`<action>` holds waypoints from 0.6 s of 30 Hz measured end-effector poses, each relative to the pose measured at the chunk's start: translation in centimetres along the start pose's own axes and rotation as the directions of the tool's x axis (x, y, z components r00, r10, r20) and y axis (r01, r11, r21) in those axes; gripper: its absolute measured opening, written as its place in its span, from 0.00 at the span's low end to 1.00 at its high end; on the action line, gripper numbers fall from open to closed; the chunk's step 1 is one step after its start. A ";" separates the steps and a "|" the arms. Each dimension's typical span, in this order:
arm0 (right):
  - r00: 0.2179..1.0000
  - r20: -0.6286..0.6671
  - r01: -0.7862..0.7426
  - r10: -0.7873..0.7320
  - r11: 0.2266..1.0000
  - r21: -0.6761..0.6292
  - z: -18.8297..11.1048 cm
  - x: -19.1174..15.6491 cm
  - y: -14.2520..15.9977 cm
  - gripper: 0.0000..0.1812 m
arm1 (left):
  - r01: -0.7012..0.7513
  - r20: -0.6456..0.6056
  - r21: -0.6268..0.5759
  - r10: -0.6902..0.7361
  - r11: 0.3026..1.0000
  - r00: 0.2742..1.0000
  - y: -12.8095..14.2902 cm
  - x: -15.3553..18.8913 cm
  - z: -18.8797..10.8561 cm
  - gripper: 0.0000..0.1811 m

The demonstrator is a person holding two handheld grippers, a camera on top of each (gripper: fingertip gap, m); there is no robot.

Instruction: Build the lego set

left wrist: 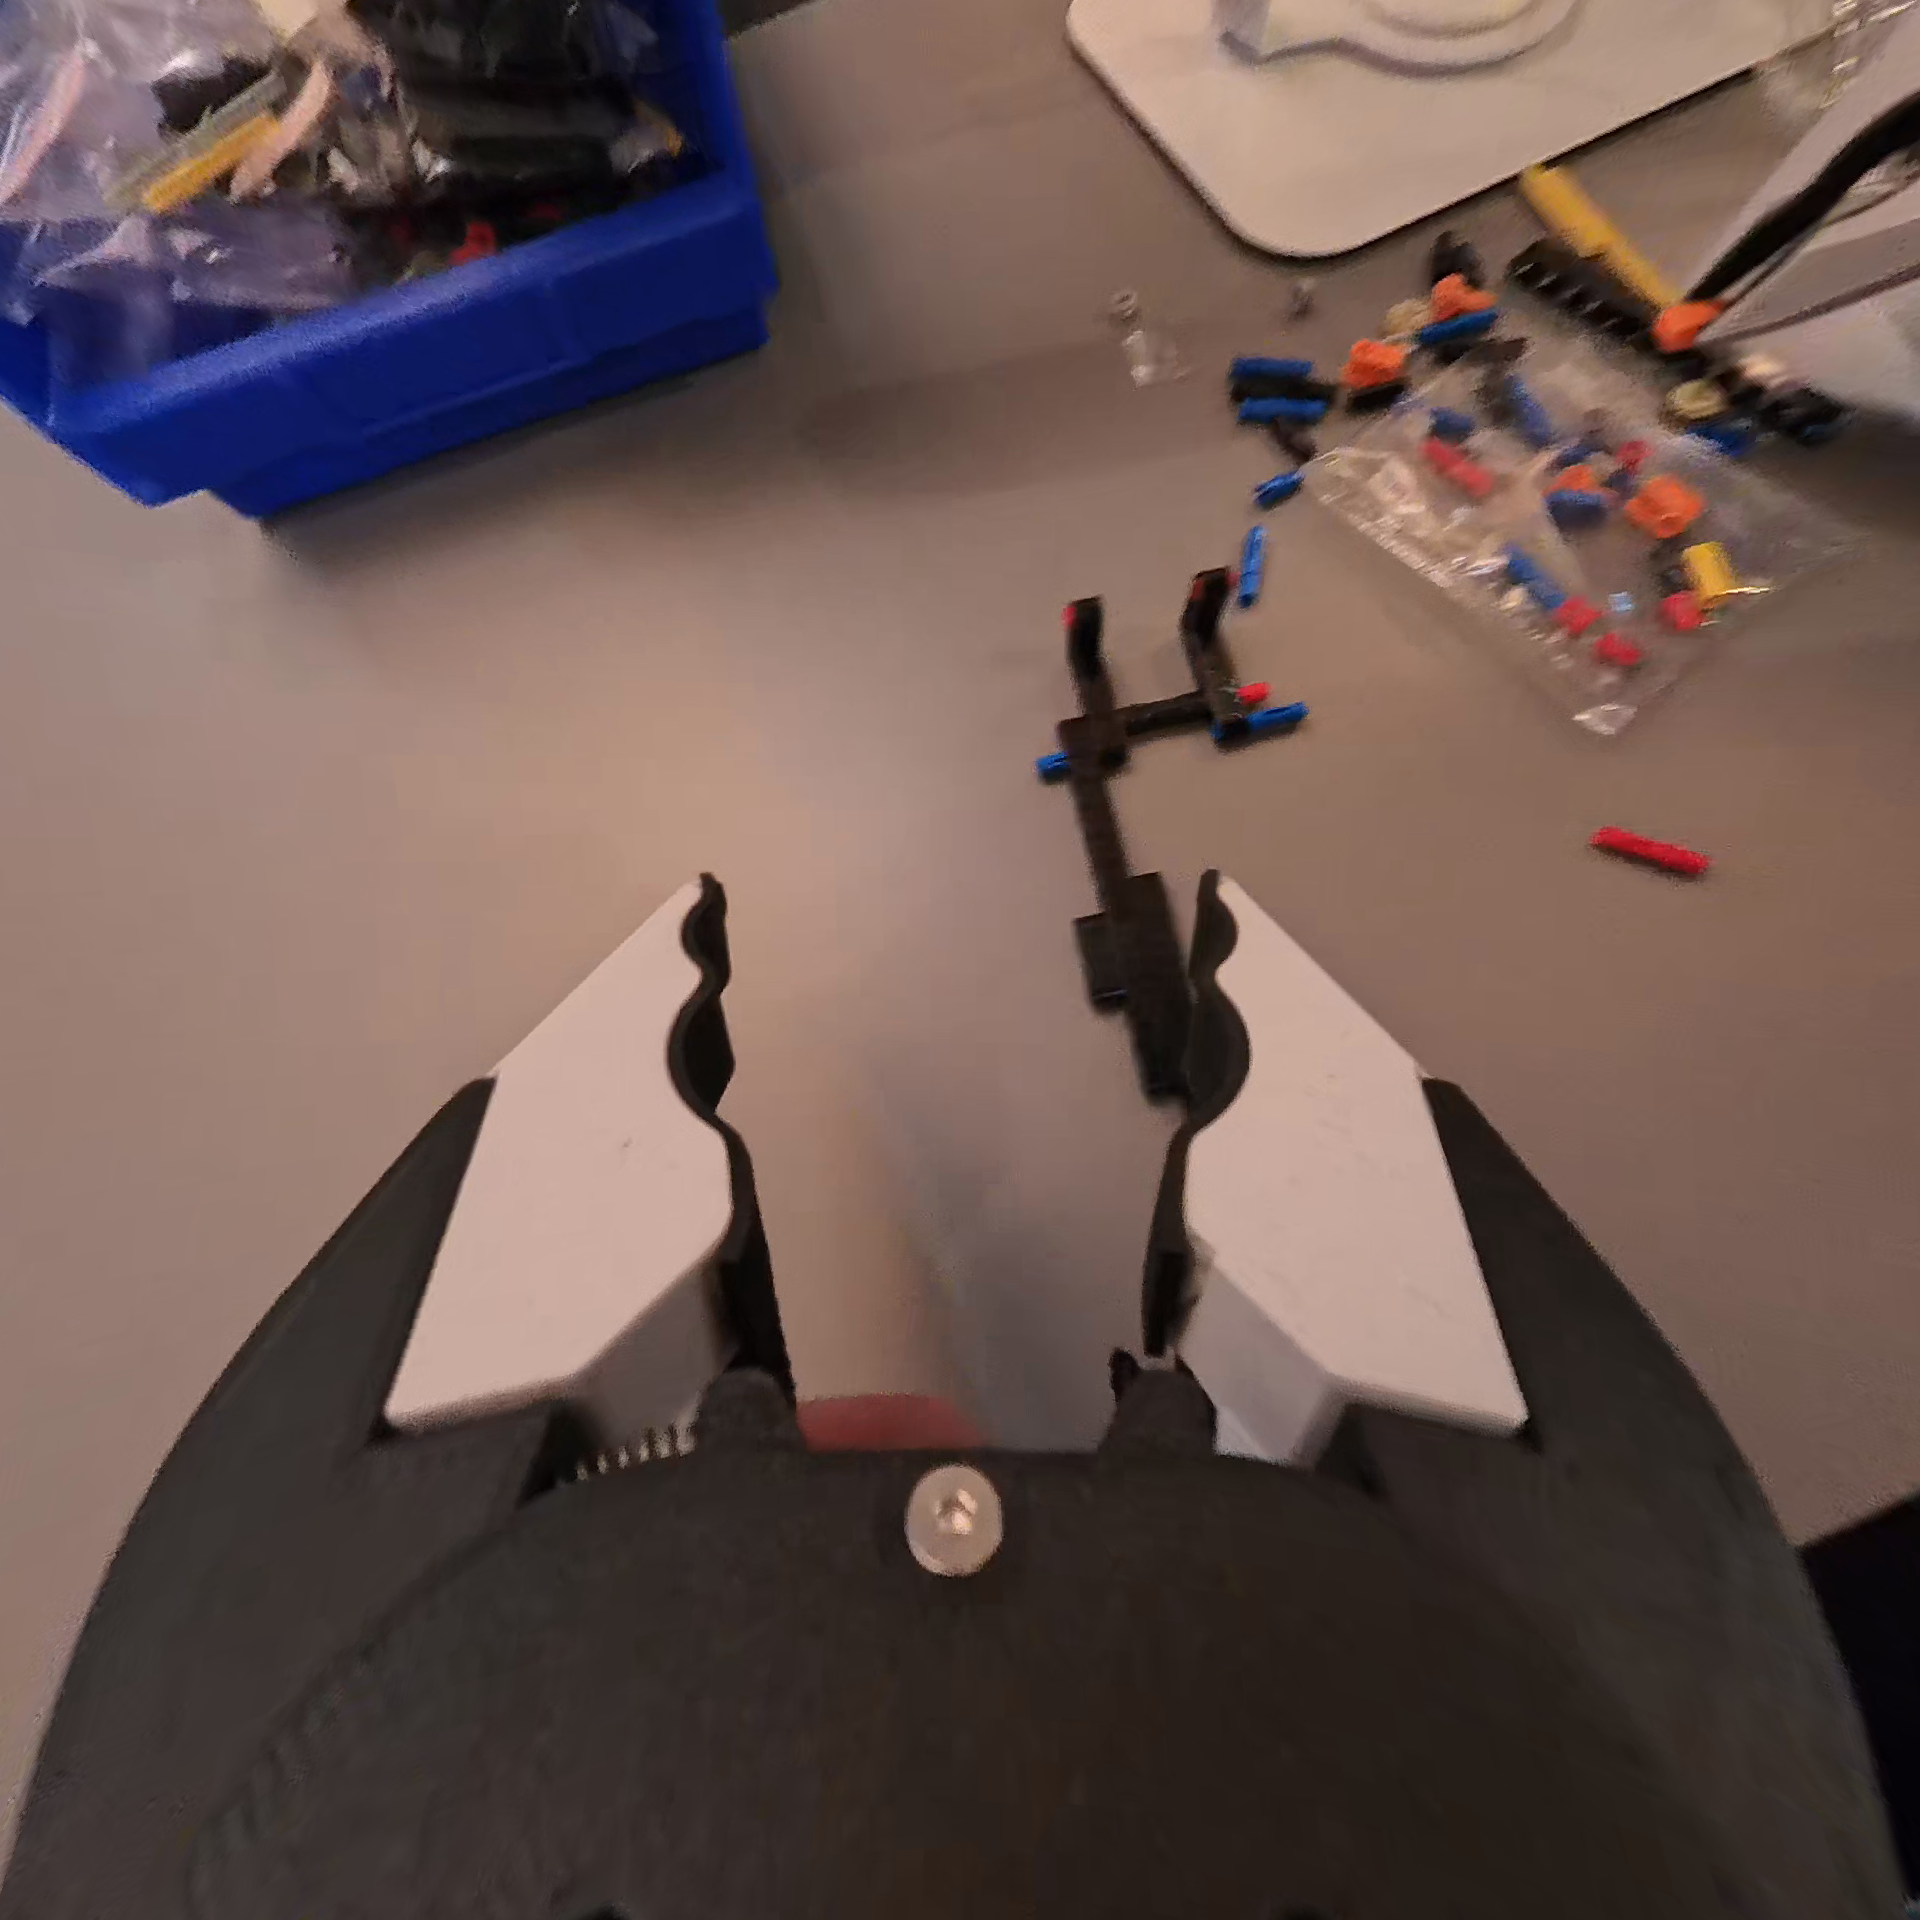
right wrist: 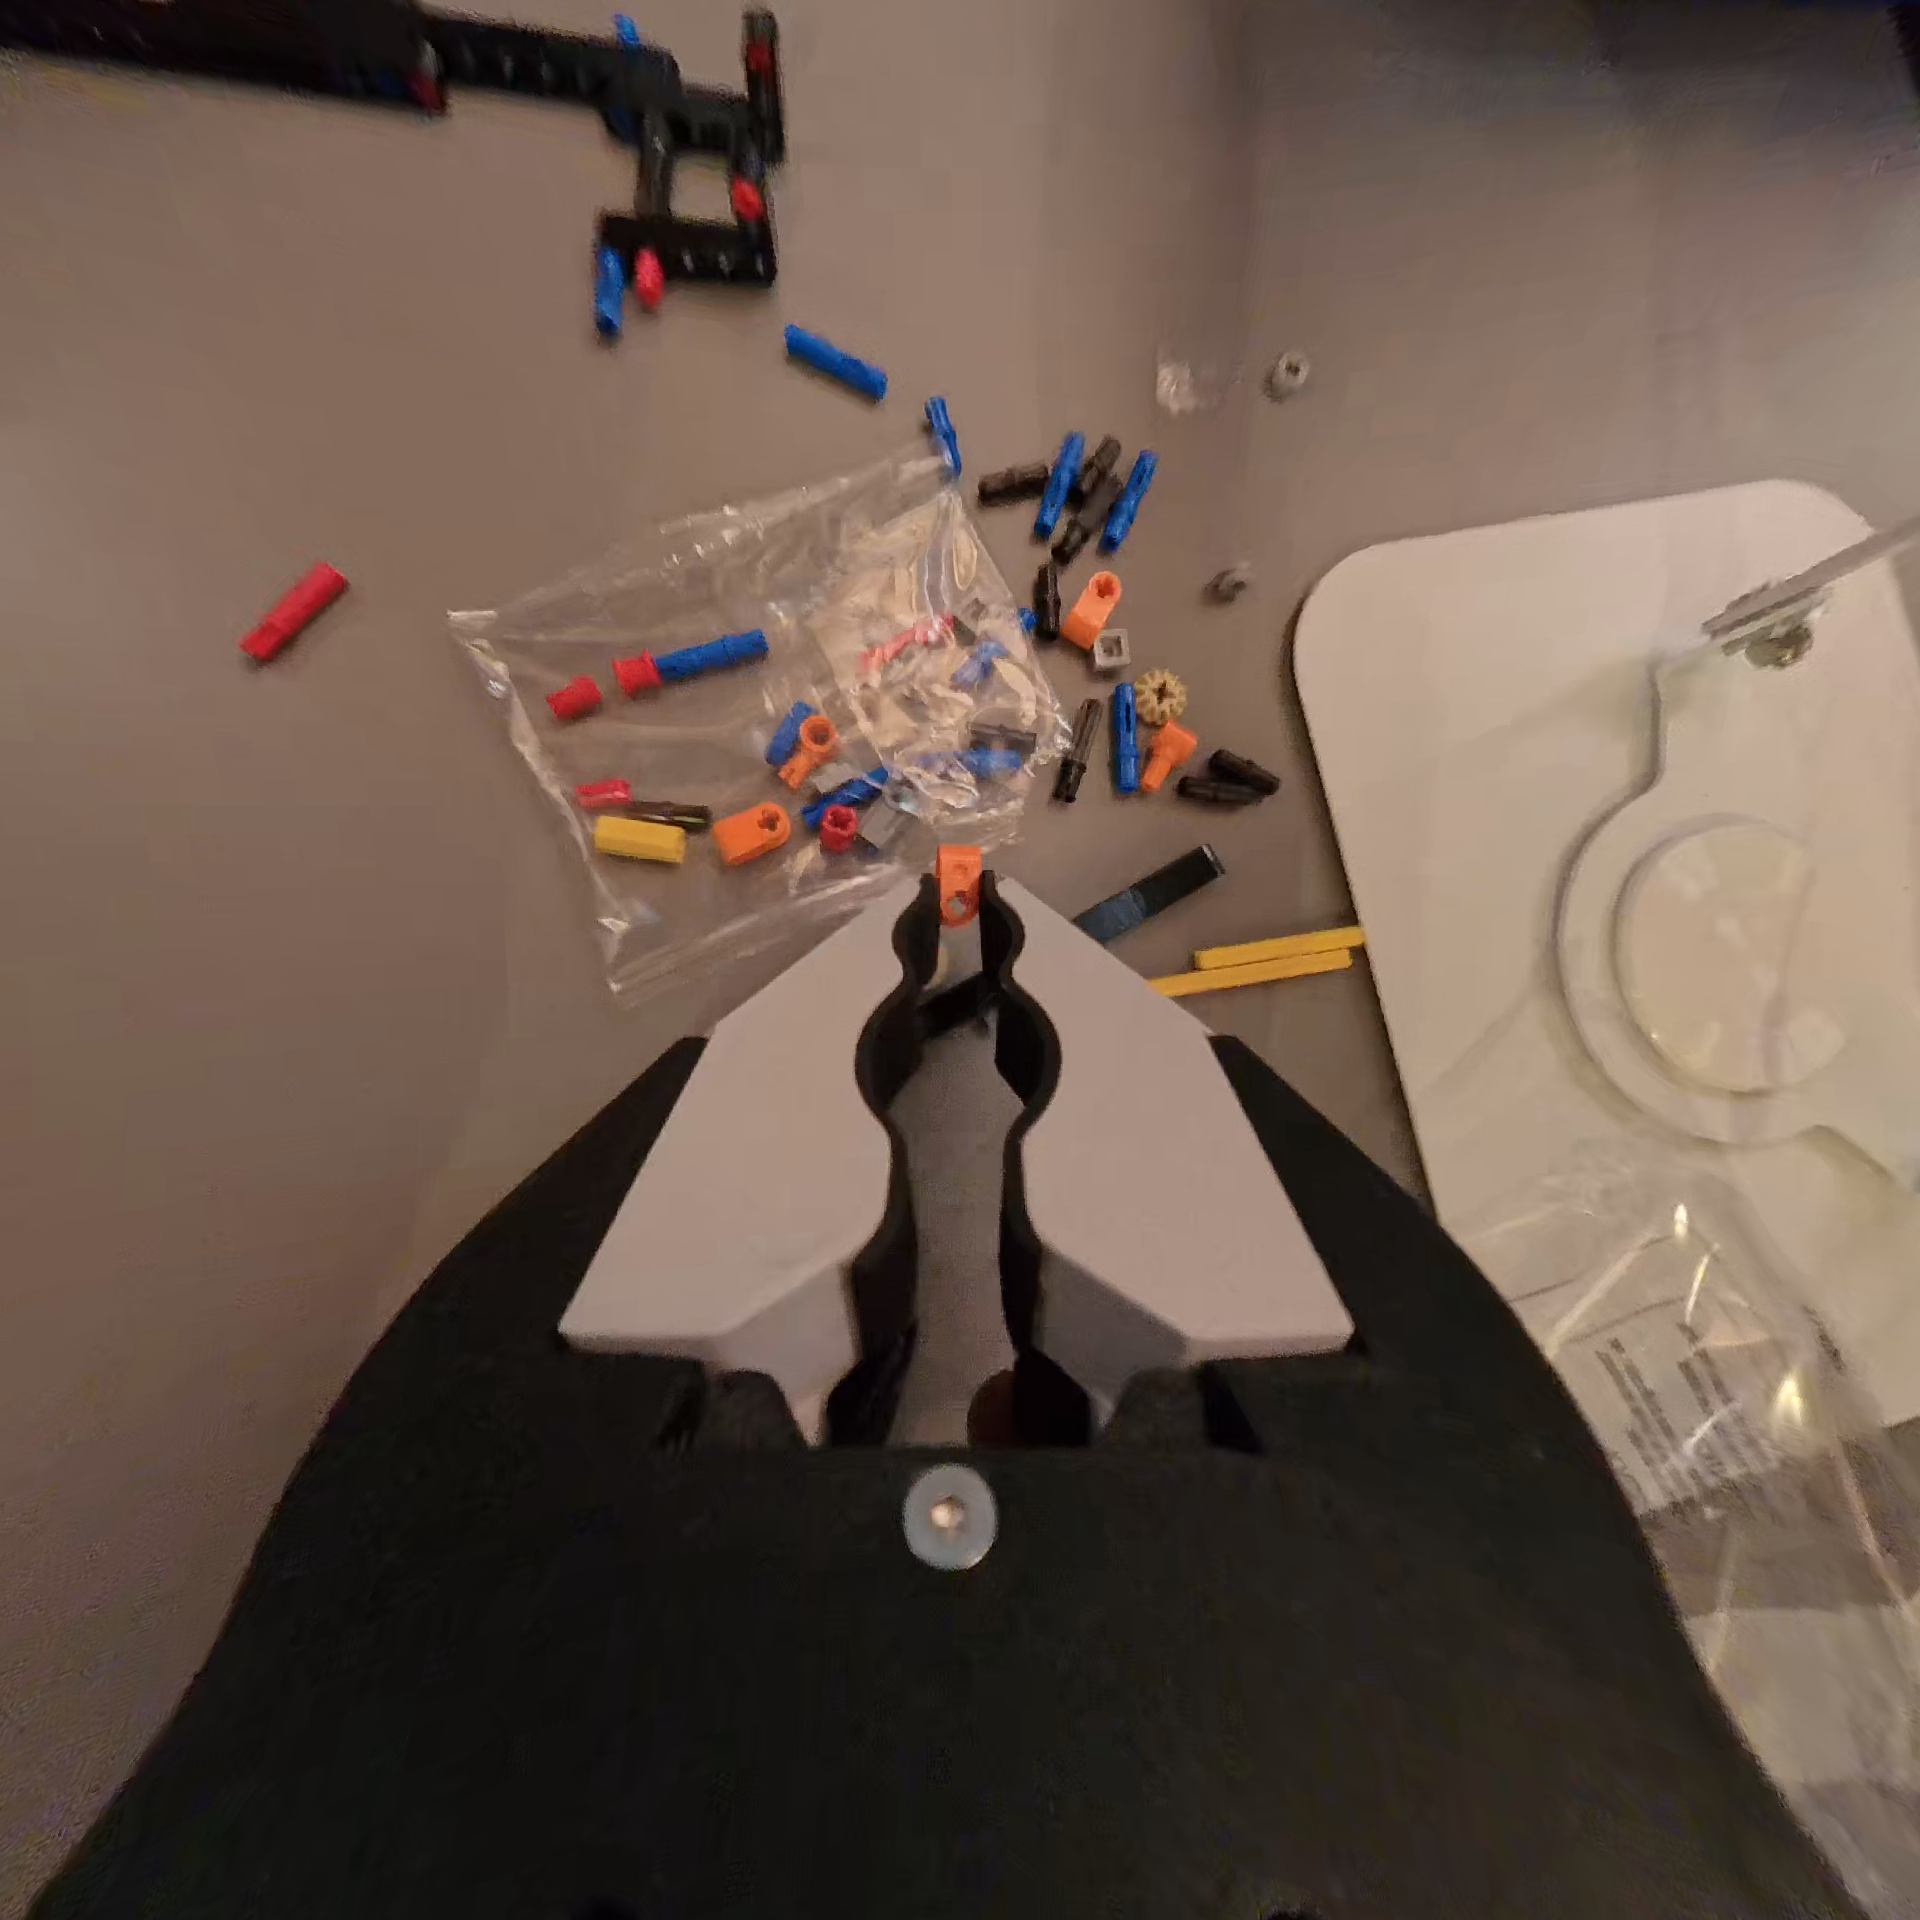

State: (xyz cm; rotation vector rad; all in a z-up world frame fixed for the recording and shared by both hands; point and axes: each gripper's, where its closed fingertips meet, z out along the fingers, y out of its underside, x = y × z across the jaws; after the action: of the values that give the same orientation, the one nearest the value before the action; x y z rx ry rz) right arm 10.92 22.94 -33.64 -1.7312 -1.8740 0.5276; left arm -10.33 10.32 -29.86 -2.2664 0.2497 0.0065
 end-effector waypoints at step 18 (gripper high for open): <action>0.857 0.404 0.275 -0.320 0.947 0.166 4.3 -14.8 -7.1 0.02 | -0.236 -0.230 -0.014 0.226 0.972 0.946 1.7 13.5 1.4 0.23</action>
State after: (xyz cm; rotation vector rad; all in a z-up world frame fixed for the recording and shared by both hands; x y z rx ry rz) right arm 3.27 7.81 -34.41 -1.2904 -2.3173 0.9169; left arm 2.66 7.91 -33.19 -2.2662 0.6422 -0.1267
